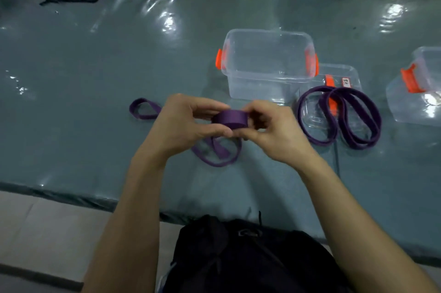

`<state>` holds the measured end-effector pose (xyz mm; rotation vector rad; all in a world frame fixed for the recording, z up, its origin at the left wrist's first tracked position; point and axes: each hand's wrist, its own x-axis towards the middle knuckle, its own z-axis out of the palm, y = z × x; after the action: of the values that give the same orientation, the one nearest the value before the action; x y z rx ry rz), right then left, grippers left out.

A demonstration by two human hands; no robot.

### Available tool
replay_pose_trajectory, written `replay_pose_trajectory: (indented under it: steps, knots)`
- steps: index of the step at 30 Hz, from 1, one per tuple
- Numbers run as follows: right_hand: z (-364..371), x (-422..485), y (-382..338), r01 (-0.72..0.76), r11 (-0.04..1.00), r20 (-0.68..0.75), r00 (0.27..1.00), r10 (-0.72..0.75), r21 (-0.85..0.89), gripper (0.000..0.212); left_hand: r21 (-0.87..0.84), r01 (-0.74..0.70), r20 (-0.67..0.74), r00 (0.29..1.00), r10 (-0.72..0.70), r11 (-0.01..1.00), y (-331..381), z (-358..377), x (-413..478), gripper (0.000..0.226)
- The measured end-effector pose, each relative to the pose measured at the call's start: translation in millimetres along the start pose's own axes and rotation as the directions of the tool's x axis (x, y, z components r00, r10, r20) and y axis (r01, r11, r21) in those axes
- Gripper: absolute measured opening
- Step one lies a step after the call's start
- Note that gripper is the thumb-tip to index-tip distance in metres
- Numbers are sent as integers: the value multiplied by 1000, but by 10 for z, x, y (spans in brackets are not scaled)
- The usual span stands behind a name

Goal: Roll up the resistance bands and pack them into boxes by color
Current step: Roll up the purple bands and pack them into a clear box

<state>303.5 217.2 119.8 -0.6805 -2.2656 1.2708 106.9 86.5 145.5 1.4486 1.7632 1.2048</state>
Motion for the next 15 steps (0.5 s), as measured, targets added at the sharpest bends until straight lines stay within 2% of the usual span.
replay_pose_trajectory:
  steps: [2,5,7,9,10,11,12,13,15]
  knots:
    - [-94,-9,-69,-72,971,-43,996,84,226,30,-175,-30,-2,1000,30,984,5,-44,42,47]
    - [-128,-32,-179,-85,864,-40,992,121,496,31,-363,-39,-1,999,41,931,-1,-31,98,50]
    - [-40,-67,-243,-69,760,-62,988,143,647,34,-406,-30,2,999,34,913,-2,12,121,48]
    - [39,-128,-265,-93,700,-64,979,195,708,34,-402,-17,2,1000,20,915,-26,37,121,43]
    - [46,-167,-262,-120,733,-58,975,213,670,35,-381,-7,6,1000,10,924,-34,42,111,41]
    - [10,-206,-251,-146,824,-60,975,213,547,39,-339,1,15,1000,4,941,-36,40,95,39]
    - [-52,-240,-236,-160,923,-68,978,196,350,47,-268,4,30,1000,4,963,-27,37,76,38]
    - [-125,-269,-228,-158,978,-78,983,169,133,57,-167,-3,51,999,12,986,-4,32,62,37]
    - [-247,-288,-261,-106,977,-68,993,95,-182,62,79,-46,107,994,38,996,96,18,71,33]
